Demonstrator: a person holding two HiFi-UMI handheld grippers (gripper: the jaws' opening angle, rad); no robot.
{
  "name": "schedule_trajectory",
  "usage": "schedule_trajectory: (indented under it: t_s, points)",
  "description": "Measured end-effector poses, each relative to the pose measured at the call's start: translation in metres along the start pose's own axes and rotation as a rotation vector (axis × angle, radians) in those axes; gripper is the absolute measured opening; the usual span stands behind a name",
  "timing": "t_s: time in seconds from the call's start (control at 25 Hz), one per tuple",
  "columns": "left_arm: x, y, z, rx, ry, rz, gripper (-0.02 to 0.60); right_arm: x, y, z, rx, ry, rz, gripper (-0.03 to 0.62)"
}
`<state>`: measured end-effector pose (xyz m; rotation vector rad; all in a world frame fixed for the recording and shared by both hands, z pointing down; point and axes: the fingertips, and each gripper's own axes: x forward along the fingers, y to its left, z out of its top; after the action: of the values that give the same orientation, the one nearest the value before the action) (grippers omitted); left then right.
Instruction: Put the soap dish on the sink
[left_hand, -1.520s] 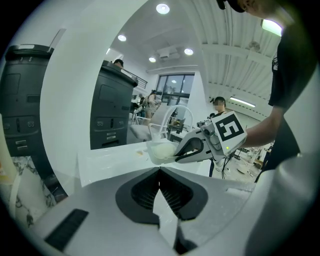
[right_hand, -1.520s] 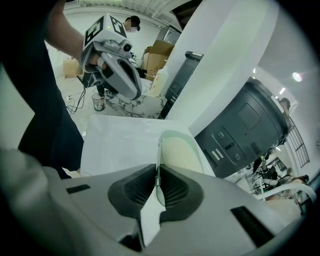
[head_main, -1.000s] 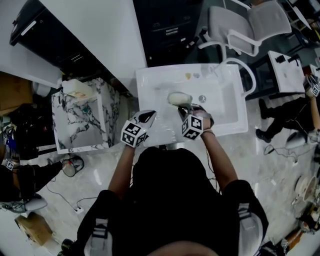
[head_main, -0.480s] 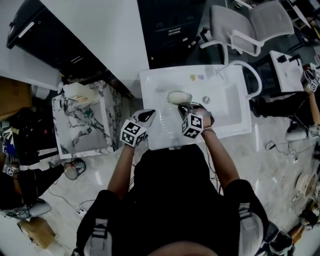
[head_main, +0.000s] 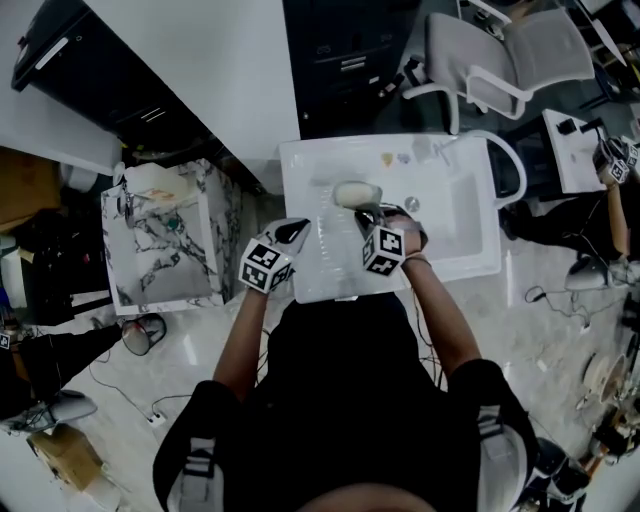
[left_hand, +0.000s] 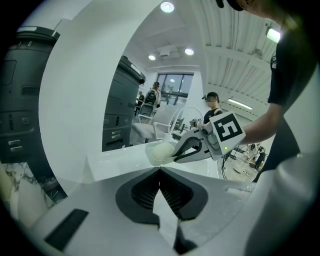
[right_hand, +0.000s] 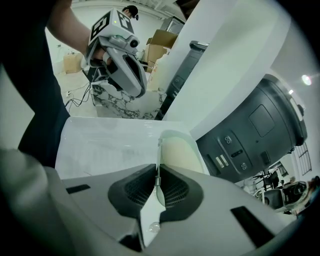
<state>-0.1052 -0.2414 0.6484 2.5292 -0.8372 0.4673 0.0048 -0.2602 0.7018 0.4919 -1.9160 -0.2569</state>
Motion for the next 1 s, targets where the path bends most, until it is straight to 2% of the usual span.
schedule_trajectory:
  t_s: [0.68, 1.0]
  points:
    - [0.019, 0.008, -0.001, -0.075, 0.008, 0.097, 0.000, 0.028, -0.037, -0.013, -0.078, -0.035, 0.061, 0.015]
    - [0.027, 0.012, -0.002, -0.088, 0.029, 0.119, 0.000, 0.050, -0.047, -0.017, -0.115, -0.047, 0.092, 0.015]
